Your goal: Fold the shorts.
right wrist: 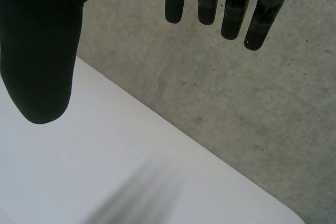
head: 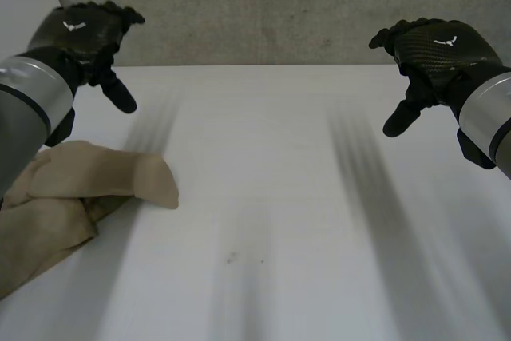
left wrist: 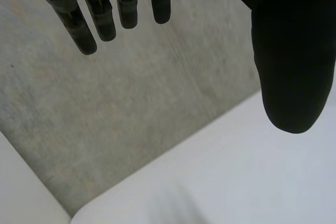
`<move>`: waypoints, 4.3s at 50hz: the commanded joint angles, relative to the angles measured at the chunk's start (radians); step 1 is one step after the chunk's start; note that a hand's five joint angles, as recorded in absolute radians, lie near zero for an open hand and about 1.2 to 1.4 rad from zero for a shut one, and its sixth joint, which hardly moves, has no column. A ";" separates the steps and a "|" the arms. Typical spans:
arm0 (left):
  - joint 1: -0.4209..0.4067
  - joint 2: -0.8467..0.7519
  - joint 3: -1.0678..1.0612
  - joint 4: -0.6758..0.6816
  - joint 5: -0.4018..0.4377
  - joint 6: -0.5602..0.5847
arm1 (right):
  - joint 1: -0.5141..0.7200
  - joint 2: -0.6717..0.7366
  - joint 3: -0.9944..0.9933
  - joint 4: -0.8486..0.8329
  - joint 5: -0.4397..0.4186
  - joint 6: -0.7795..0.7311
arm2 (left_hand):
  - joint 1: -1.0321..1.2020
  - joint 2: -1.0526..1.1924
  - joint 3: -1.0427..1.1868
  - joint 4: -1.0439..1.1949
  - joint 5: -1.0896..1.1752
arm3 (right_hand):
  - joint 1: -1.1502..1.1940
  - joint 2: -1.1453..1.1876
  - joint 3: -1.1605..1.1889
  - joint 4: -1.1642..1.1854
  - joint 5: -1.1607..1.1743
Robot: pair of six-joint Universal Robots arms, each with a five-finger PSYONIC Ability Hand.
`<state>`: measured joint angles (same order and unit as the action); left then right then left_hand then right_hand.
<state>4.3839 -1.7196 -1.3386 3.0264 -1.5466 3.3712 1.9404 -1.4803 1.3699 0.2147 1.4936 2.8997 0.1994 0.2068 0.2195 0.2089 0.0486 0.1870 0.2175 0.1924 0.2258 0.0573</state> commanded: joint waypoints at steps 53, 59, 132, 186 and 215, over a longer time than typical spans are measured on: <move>-0.239 0.101 0.029 0.551 -0.325 0.252 | -0.015 0.028 0.005 -0.038 0.005 -0.077 | 1.197 1.189 1.177 1.187 1.173 | -0.012 -0.043 -0.018 -0.051 -0.057; -0.075 0.123 -0.096 0.517 -0.316 0.122 | -0.009 0.029 0.006 -0.038 0.004 -0.079 | 1.197 1.189 1.177 1.187 1.173 | -0.012 -0.043 -0.018 -0.051 -0.057; -0.460 -0.129 -0.107 0.276 -0.274 0.259 | -0.017 0.077 0.008 -0.040 0.016 -0.143 | 1.197 1.189 1.177 1.187 1.173 | -0.012 -0.043 -0.018 -0.051 -0.057; -0.363 0.004 -0.374 0.266 -0.411 0.020 | -0.080 0.101 0.125 0.101 -0.208 -0.293 | 0.020 0.012 0.000 0.010 -0.004 | 0.027 -0.003 0.022 -0.012 -0.018; -0.215 0.120 -0.628 0.037 -0.161 -0.131 | -0.021 0.387 0.313 -0.380 -0.343 -0.401 | 0.123 0.115 0.103 0.113 0.099 | 1.209 1.179 1.204 1.170 1.164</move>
<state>4.1169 -1.5958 -1.9652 3.1246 -1.8535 3.2793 1.9023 -1.1129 1.6825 -0.0203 1.1433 2.4850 0.2505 0.2611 0.2495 0.2566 0.0856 0.4636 0.5316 0.5326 0.5340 0.3372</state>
